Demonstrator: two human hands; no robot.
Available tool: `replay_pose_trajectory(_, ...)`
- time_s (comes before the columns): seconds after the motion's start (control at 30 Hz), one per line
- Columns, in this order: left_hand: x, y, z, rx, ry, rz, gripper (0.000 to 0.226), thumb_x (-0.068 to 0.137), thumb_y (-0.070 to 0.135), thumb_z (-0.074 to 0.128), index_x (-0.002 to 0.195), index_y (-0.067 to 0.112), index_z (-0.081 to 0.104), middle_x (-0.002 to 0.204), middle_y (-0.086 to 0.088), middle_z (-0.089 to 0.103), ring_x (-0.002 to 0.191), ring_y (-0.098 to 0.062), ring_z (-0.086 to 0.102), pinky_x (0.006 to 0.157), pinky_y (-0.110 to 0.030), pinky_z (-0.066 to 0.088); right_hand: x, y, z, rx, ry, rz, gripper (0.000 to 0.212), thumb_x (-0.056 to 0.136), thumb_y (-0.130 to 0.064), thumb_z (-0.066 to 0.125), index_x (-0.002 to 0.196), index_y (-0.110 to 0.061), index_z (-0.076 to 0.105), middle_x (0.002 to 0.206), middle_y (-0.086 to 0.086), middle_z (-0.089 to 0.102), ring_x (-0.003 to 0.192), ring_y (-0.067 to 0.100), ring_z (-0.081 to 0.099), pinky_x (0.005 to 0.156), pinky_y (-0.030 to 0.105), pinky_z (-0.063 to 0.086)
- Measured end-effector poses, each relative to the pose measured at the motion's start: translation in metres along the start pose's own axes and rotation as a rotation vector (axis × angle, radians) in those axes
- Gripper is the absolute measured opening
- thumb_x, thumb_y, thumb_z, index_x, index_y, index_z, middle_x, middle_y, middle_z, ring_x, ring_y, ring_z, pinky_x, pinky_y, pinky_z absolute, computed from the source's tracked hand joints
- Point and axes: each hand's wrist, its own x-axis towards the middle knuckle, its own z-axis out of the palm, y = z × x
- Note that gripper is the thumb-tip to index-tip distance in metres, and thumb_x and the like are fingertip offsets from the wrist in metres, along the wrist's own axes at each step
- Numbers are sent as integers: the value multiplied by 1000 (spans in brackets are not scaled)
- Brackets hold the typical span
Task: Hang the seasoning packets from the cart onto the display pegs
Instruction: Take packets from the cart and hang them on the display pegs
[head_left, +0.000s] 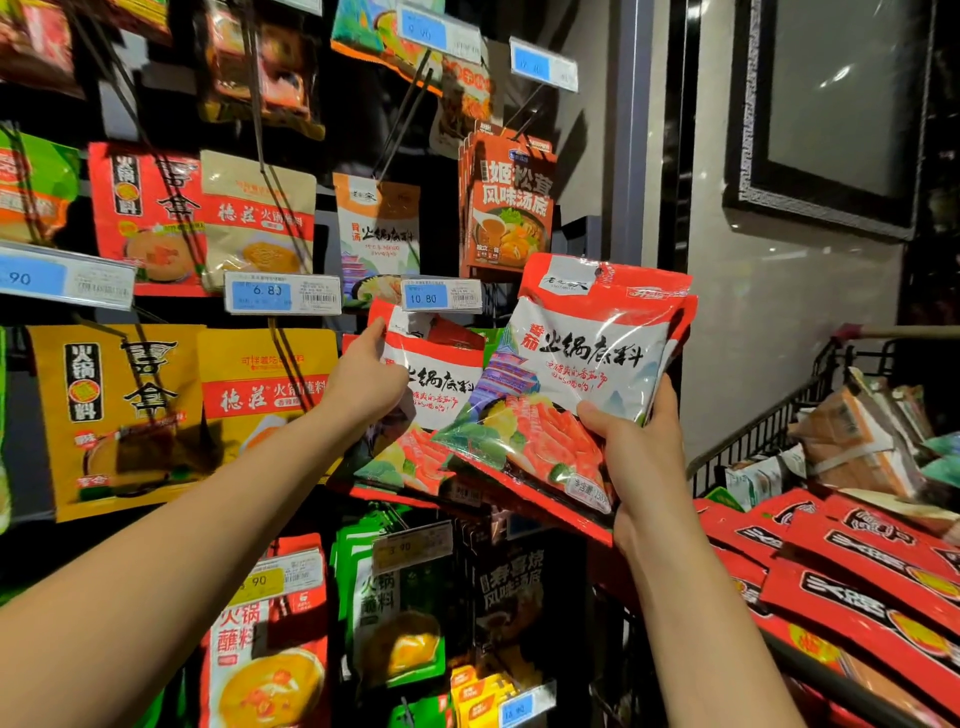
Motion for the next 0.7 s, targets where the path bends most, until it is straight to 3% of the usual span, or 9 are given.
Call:
replay_pose_trajectory(0.07, 0, -2, 4, 59, 20, -3, 83, 96, 8, 60, 163, 25, 15, 167, -3, 26, 70, -5, 51, 70, -35, 51, -1, 0, 0, -1, 6, -1, 75, 92, 4, 68, 147, -41, 44, 124, -5, 71, 102, 19, 75, 84, 44, 64)
replay_pose_trajectory(0.17, 3, -5, 6, 153, 31, -16, 88, 94, 13, 68, 163, 24, 15, 162, -8, 36, 112, -29, 63, 75, -34, 49, -1, 1, -1, -15, 7, -13, 76, 92, 3, 68, 148, -41, 43, 126, -5, 70, 103, 19, 74, 84, 43, 64)
replay_pose_trajectory(0.27, 9, -15, 12, 333, 86, 36, 88, 93, 13, 63, 163, 24, 11, 114, -14, 68, 80, -29, 65, 63, -39, 55, -1, 2, 0, -19, -4, -16, 78, 91, 3, 69, 149, -42, 43, 127, -5, 70, 105, 20, 74, 89, 47, 62)
replay_pose_trajectory(0.33, 11, -26, 18, 427, 40, 25, 97, 92, 10, 63, 163, 23, -1, 85, -12, 65, 68, -26, 63, 54, -39, 54, -3, 3, 1, -20, -25, -25, 78, 91, 3, 69, 148, -42, 43, 127, -7, 70, 107, 19, 73, 92, 49, 61)
replay_pose_trajectory(0.43, 11, -27, 16, 535, -60, -107, 84, 93, 24, 67, 159, 16, 15, 117, -19, 64, 98, -36, 66, 77, -44, 57, -6, 4, 2, -9, -59, -47, 77, 90, 2, 70, 148, -42, 45, 127, -7, 71, 109, 17, 73, 93, 48, 61)
replay_pose_trajectory(0.5, -1, -11, 12, 313, -32, -47, 58, 97, 42, 62, 147, 17, 46, 133, -15, 61, 115, -34, 62, 98, -48, 52, -7, 4, 3, -14, -79, -79, 75, 89, 4, 70, 145, -40, 48, 126, -7, 72, 108, 16, 73, 92, 46, 61)
replay_pose_trajectory(0.57, -33, 17, 9, -134, -73, 59, 32, 98, 46, 61, 120, 25, 69, 116, 1, 72, 108, -21, 68, 96, -40, 53, -7, 7, 7, -48, -99, -110, 75, 88, 2, 71, 145, -40, 48, 127, -8, 71, 109, 15, 72, 94, 46, 60)
replay_pose_trajectory(0.63, -69, 46, 4, -421, -250, 79, 24, 93, 46, 66, 106, 27, 72, 100, 11, 76, 96, -5, 71, 85, -22, 54, -10, 10, 12, -85, -126, -120, 81, 82, -10, 76, 147, -45, 45, 134, -10, 67, 116, 15, 69, 98, 48, 58)
replay_pose_trajectory(0.7, -86, 55, 4, -539, -371, 76, 35, 85, 38, 78, 113, 18, 70, 102, 4, 78, 96, -8, 74, 88, -23, 56, -15, 12, 18, -111, -145, -129, 89, 71, -27, 79, 148, -52, 40, 141, -13, 62, 124, 15, 64, 103, 50, 55)
